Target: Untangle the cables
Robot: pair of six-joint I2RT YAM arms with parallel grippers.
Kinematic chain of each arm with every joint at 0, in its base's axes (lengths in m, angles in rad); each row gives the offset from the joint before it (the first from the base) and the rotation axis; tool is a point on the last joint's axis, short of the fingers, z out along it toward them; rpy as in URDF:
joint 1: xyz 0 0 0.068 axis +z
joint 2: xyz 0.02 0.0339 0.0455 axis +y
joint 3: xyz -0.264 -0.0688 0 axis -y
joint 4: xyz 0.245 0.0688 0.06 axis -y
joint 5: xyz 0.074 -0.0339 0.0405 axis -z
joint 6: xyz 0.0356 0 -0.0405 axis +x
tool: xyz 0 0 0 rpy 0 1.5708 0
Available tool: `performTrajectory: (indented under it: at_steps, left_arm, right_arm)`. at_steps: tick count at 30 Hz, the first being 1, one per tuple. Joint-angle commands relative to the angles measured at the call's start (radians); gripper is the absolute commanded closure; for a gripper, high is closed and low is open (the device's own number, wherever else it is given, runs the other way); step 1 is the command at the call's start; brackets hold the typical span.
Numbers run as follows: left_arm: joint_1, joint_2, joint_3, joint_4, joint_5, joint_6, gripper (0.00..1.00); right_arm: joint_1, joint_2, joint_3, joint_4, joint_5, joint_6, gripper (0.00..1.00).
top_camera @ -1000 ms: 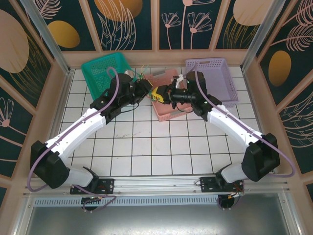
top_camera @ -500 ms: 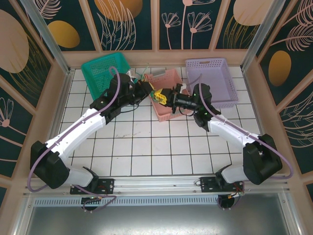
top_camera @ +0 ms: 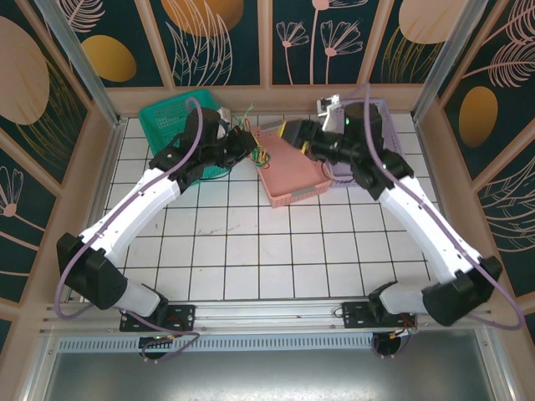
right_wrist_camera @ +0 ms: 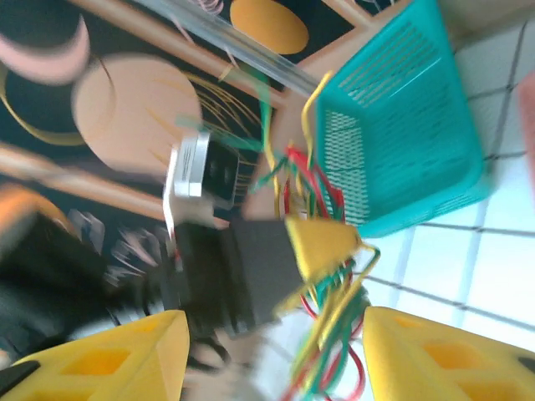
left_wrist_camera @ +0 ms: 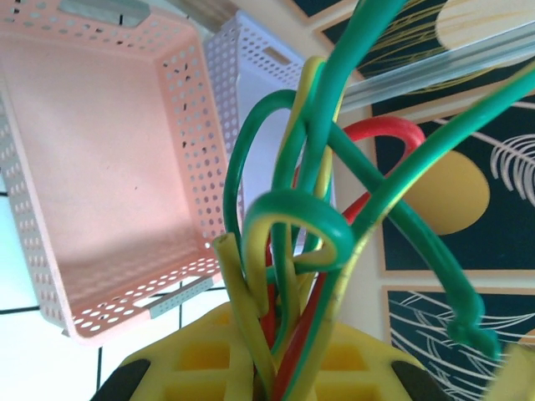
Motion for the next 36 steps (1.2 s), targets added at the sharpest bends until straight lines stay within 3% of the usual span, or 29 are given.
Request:
performTrajectory:
  at_steps: [1, 4, 6, 9, 13, 17, 22, 27, 31, 36]
  left_arm:
    - [0.000, 0.036, 0.078, -0.143, 0.028, 0.047, 1.00]
    - [-0.001, 0.061, 0.118, -0.180, 0.038, 0.060, 1.00]
    - [0.000, 0.073, 0.134, -0.194, 0.048, 0.066, 1.00]
    - [-0.002, 0.081, 0.140, -0.199, 0.062, 0.068, 1.00]
    - [0.000, 0.084, 0.139, -0.191, 0.069, 0.066, 1.00]
    - [-0.001, 0.085, 0.143, -0.180, 0.077, 0.059, 1.00]
    - [0.000, 0.088, 0.140, -0.169, 0.081, 0.055, 1.00]
    - [-0.001, 0.086, 0.136, -0.153, 0.095, 0.047, 1.00]
    - [-0.002, 0.080, 0.125, -0.130, 0.092, 0.040, 1.00]
    - [-0.002, 0.035, 0.067, -0.044, 0.063, 0.007, 1.00]
  right_arm:
    - [0.224, -0.180, -0.175, 0.004, 0.401, -0.761, 0.40]
    - [0.364, -0.316, -0.422, 0.289, 0.596, -1.156, 0.26]
    - [0.392, -0.320, -0.485, 0.417, 0.627, -1.363, 0.22]
    - [0.424, -0.237, -0.460, 0.469, 0.689, -1.527, 0.15]
    - [0.425, -0.140, -0.437, 0.509, 0.702, -1.628, 0.17]
    - [0.424, -0.065, -0.406, 0.511, 0.719, -1.610, 0.26]
    - [0.396, -0.024, -0.347, 0.460, 0.697, -1.496, 0.61]
    - [0.380, 0.003, -0.314, 0.417, 0.677, -1.406, 0.76]
    - [0.376, 0.021, -0.289, 0.385, 0.660, -1.305, 1.00]
    - [0.329, 0.014, -0.239, 0.282, 0.587, -0.991, 1.00]
